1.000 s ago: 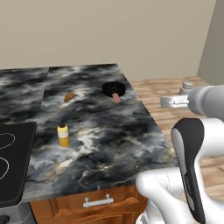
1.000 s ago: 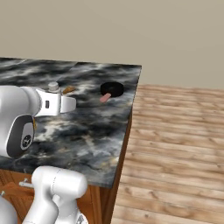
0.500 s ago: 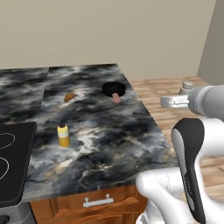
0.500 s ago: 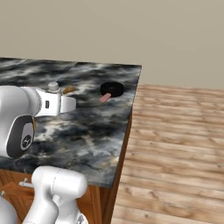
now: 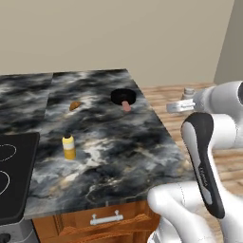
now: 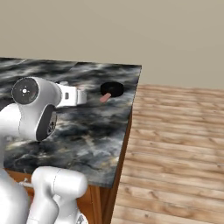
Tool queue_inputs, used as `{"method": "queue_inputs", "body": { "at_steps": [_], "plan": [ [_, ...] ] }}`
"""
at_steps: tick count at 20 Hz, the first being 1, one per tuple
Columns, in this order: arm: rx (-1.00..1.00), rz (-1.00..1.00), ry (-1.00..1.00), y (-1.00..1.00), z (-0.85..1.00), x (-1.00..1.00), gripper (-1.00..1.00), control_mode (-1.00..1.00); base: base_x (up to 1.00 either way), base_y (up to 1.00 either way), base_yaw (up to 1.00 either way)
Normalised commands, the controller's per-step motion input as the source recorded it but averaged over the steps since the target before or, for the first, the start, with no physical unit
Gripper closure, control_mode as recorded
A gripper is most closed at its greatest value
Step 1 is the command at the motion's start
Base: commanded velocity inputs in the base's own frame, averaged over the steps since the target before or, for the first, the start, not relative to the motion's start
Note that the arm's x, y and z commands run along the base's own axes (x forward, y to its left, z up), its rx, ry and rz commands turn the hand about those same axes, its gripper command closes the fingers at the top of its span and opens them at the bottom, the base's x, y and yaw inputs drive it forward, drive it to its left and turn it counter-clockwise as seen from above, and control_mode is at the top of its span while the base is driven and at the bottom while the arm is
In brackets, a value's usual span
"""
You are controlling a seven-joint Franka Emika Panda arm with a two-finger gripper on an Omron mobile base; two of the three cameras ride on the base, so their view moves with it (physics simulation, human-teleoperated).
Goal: Move the shaker and mustard from the cabinet to the dining counter.
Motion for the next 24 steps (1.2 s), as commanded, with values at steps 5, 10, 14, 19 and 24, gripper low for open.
{"method": "queue_inputs", "body": {
  "at_steps": [5, 10, 14, 19, 24],
  "plan": [
    [-0.01, 0.31, 0.07, -0.37, -0.52, 0.96, 1.0, -1.0, 0.0, 0.0, 0.0],
    [-0.14, 0.35, 0.07, -0.25, -0.71, 0.57, 1.0, -1.0, 0.0, 0.0, 0.0],
    [-0.11, 0.29, 0.07, -0.03, -0.46, 0.28, 1.0, -1.0, 0.0, 0.0, 0.0],
    [0.0, 0.13, 0.05, 0.0, -0.23, 0.15, 1.0, -1.0, 0.0, 0.0, 0.0],
    [0.0, 0.02, 0.11, 0.0, -0.31, 0.19, 1.0, -1.0, 0.0, 0.0, 0.0]
  ]
}}
